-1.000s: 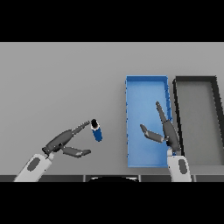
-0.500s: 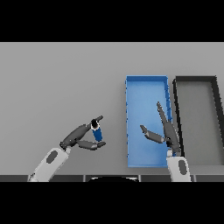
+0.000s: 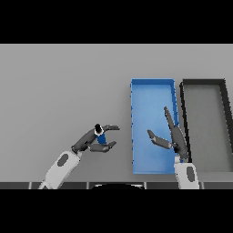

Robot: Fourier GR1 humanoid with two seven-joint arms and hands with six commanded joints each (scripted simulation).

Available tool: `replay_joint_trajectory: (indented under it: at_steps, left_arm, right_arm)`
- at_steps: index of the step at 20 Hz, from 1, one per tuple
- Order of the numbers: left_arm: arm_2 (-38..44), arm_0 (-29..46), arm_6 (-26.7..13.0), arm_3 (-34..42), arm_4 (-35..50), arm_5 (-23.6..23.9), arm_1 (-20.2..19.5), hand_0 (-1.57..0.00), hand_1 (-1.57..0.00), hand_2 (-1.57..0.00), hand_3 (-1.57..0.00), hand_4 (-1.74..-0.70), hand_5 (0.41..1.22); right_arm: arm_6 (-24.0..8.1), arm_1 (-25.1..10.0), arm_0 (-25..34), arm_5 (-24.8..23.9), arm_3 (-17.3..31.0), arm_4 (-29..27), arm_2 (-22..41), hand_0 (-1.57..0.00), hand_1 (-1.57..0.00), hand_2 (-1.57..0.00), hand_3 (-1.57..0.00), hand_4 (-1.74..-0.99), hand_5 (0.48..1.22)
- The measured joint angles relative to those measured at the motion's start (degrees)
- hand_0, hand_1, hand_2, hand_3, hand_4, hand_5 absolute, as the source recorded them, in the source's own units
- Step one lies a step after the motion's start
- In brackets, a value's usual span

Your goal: Pick up the blue pipe and place it into the blue bin.

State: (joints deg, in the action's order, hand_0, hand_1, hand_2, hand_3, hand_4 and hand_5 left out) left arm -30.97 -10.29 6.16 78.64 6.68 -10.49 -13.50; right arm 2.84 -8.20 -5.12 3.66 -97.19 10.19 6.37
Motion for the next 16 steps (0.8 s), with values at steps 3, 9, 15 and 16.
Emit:
replay_joint_trajectory:
  at_steps: [3,9,15,16]
  left_arm:
    - [-0.08,0.60,0.16,0.87,0.80,0.73,1.34,-0.83,-0.98,-1.06,-1.02,-1.50,0.997]
    - [-2.31,1.00,1.57,1.99,-1.14,2.11,1.63,-1.38,-1.42,-1.44,-1.41,-1.54,1.162]
    - [-2.31,1.40,5.10,5.31,-2.58,3.46,3.62,-1.52,-1.53,-1.54,-1.53,-1.48,1.206]
    - [-1.98,0.87,6.21,5.62,-2.33,3.44,4.37,-1.53,-1.54,-1.54,-1.54,-1.48,1.209]
  right_arm:
    - [0.40,0.04,0.09,-0.09,-0.86,0.17,0.24,0.00,0.00,0.00,0.00,-1.184,0.562]
    - [-0.30,-0.15,0.72,-0.37,0.84,0.87,0.10,0.00,0.00,0.00,0.00,-1.176,0.559]
    - [-0.57,-0.45,0.52,-0.34,0.30,0.93,0.01,0.00,0.00,0.00,0.00,-1.154,0.550]
    - [-1.15,0.05,0.77,-0.42,0.39,1.41,0.61,0.00,0.00,0.00,0.00,-1.151,0.550]
